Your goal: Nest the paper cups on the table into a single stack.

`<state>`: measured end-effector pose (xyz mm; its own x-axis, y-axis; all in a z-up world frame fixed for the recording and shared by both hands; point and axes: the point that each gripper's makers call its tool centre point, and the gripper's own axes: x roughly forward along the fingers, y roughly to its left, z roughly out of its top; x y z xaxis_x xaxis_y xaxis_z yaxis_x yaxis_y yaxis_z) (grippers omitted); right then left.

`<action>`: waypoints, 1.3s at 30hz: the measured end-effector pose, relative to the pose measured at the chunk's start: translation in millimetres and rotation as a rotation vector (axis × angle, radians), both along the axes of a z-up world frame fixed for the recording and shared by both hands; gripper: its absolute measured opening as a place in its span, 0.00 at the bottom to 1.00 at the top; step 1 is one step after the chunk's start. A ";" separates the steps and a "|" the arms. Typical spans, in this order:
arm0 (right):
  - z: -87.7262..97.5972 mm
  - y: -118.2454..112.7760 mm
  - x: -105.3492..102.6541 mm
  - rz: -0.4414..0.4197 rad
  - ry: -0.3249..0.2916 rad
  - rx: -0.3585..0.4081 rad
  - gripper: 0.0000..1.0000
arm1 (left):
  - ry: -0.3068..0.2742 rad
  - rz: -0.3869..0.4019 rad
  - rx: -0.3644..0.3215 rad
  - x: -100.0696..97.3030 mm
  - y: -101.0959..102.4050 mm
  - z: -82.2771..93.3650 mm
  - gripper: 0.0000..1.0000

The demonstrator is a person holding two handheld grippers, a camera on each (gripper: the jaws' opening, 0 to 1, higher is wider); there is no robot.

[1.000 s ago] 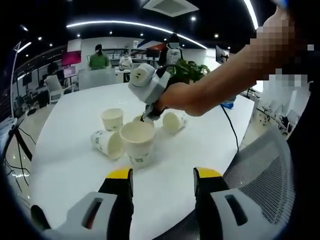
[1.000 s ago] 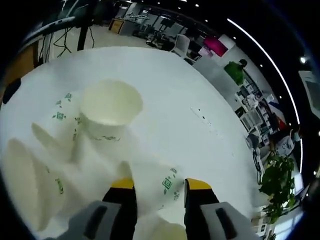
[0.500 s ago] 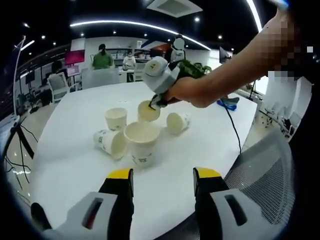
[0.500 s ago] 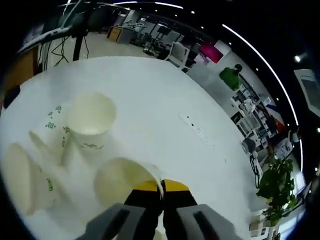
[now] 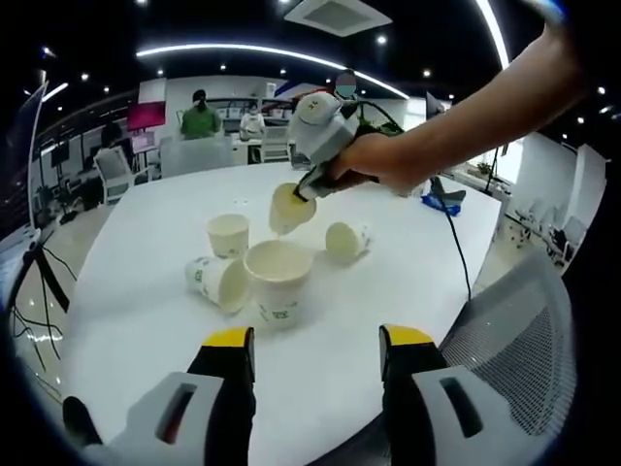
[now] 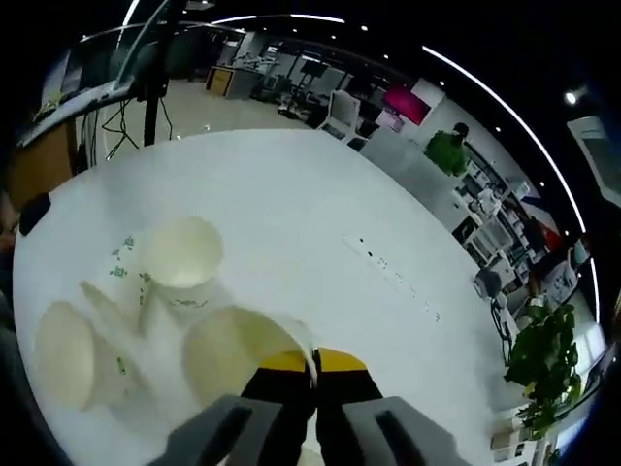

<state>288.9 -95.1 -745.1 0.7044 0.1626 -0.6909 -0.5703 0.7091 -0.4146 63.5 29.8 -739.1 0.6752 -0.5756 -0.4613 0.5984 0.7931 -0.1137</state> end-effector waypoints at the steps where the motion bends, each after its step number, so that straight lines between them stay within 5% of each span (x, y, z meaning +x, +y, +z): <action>1: 4.0 1.1 -3.6 0.006 0.000 0.001 0.00 | -0.001 0.000 0.000 0.1 0.0 0.1 0.51; 18: 48.0 25.9 -22.8 0.205 0.022 0.030 0.00 | -0.004 -0.003 -0.003 0.8 0.6 0.7 0.51; 39: 51.5 58.3 -53.9 0.336 0.082 0.023 0.00 | -0.008 -0.012 -0.005 -0.8 -1.0 2.1 0.51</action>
